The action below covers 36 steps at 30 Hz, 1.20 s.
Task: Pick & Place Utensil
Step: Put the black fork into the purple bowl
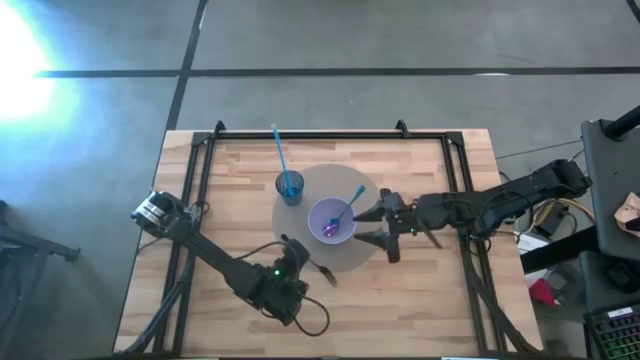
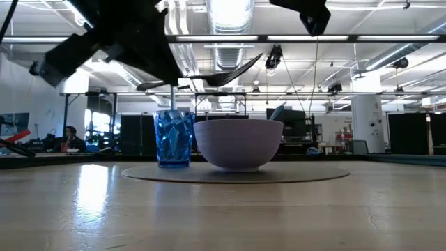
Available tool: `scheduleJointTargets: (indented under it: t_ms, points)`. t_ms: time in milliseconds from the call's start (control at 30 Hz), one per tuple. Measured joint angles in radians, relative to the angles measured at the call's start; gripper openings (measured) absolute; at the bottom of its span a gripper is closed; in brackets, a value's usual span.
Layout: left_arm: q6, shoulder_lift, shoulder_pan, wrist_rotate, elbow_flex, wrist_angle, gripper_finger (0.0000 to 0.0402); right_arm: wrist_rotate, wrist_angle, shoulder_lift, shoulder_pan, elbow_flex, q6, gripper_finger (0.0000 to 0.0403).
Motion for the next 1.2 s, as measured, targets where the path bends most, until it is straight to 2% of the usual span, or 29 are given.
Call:
scheduleJointTargets:
  t_ms: [133,500,867,1033,1200]
  points:
    - [0.051,0.0,0.0,-0.078,0.0,0.028,0.0,0.001,-0.154,0.05,0.0,0.104,0.018,0.0244]
    - [0.178,0.0,0.0,-0.158,0.0,0.105,0.0,-0.001,-0.493,0.21,0.0,0.351,0.077,0.0244]
    - [0.301,0.0,0.0,-0.214,0.0,0.2,0.0001,-0.065,-0.541,0.416,0.0,0.503,0.071,0.0244]
    - [0.334,0.0,0.0,-0.227,-0.001,0.223,0.0001,-0.068,-0.602,0.46,0.0,0.555,0.062,0.0236]
    - [0.353,0.0,0.0,-0.235,-0.001,0.228,0.0001,-0.117,-0.605,0.488,0.0,0.585,0.063,0.0223]
